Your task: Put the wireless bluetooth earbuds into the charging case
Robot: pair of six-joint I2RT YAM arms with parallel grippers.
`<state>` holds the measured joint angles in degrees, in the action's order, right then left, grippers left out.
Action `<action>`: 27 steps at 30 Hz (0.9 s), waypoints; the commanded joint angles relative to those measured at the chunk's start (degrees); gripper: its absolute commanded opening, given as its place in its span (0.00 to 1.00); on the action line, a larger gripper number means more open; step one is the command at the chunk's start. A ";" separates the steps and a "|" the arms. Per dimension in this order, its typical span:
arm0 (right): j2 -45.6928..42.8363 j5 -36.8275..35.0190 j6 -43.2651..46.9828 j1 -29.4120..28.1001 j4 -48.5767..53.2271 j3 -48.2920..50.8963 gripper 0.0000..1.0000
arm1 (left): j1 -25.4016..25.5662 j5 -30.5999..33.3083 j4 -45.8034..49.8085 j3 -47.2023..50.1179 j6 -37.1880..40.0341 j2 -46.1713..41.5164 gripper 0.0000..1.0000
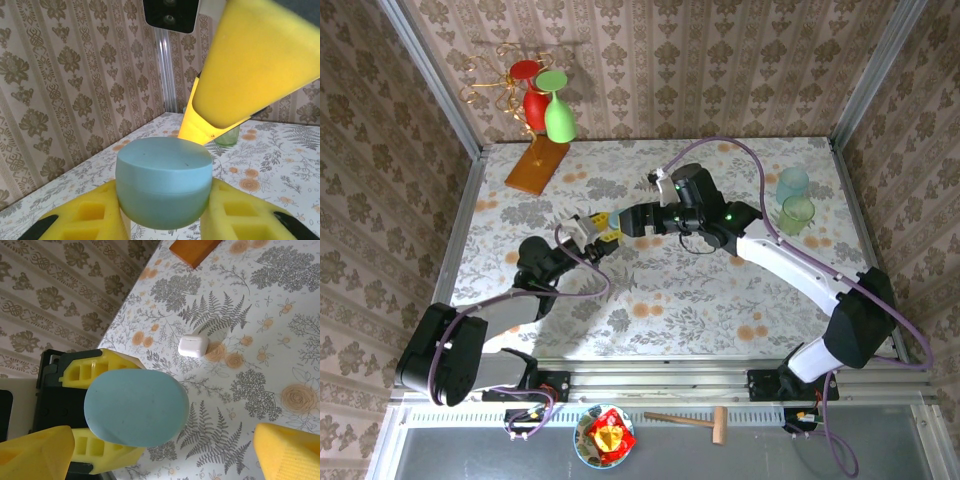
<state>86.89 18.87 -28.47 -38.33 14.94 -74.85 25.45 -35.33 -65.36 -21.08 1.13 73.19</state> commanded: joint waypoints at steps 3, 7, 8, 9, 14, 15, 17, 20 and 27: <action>0.49 -1.48 2.48 -1.05 1.63 -3.01 0.93 | 1.97 -0.62 2.32 -2.36 1.50 -1.73 0.32; 2.33 -1.95 3.81 -1.88 2.07 -4.74 0.93 | 2.14 -0.62 3.00 -2.78 1.60 -1.74 0.32; 2.88 -2.20 4.33 -2.16 2.50 -5.33 0.93 | 2.15 -0.64 3.06 -2.85 1.61 -1.73 0.32; 3.55 -2.70 4.84 -2.48 3.00 -6.04 0.93 | 2.15 -0.70 3.22 -2.91 1.60 -1.71 0.32; 5.92 -4.79 6.10 -3.25 4.73 -7.87 0.90 | 2.23 -0.37 3.48 -2.93 1.59 -1.95 0.32; 6.18 -4.90 6.15 -3.25 4.95 -7.90 0.88 | 2.23 -0.27 3.63 -2.99 1.60 -1.99 0.32; 6.65 -4.96 6.36 -3.33 5.37 -7.95 0.82 | 2.23 -0.18 4.00 -3.07 1.84 -1.93 0.33; 7.27 -5.51 6.70 -3.39 6.63 -8.38 0.74 | 2.23 -0.13 3.87 -3.18 1.84 -1.54 0.33; 8.14 -8.05 7.21 -3.48 9.99 -9.79 0.55 | 2.34 0.00 4.17 -3.44 1.83 -1.03 0.33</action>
<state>94.35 13.65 -21.69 -41.85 21.65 -82.96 27.40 -35.11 -59.83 -22.83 1.78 72.58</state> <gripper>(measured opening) 0.572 0.333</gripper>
